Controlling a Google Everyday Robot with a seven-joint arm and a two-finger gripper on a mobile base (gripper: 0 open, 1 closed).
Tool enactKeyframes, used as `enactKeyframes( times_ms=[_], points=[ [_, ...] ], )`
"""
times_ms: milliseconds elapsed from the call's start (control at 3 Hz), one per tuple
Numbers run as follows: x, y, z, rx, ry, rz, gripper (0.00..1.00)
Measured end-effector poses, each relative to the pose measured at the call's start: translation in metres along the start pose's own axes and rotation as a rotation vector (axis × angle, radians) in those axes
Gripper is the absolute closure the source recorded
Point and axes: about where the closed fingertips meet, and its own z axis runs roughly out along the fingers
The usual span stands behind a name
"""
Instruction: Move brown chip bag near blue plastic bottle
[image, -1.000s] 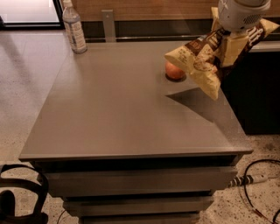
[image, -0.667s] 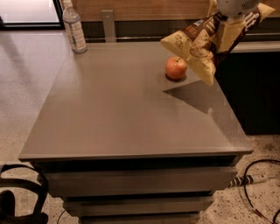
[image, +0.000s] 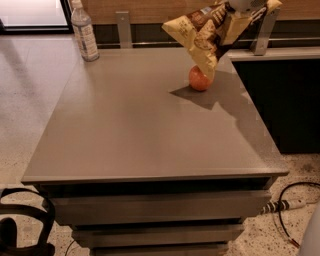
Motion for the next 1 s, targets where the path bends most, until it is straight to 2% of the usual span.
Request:
enactKeyframes(
  times_ms=[333,667,1000],
  points=[
    [-0.011,-0.026,0.020,0.099,-0.062,0.001,1.00],
    [-0.033,-0.050,0.032,0.161,-0.116,-0.033,1.00],
    [-0.033,-0.050,0.034,0.159,-0.117,-0.035,1.00]
  ],
)
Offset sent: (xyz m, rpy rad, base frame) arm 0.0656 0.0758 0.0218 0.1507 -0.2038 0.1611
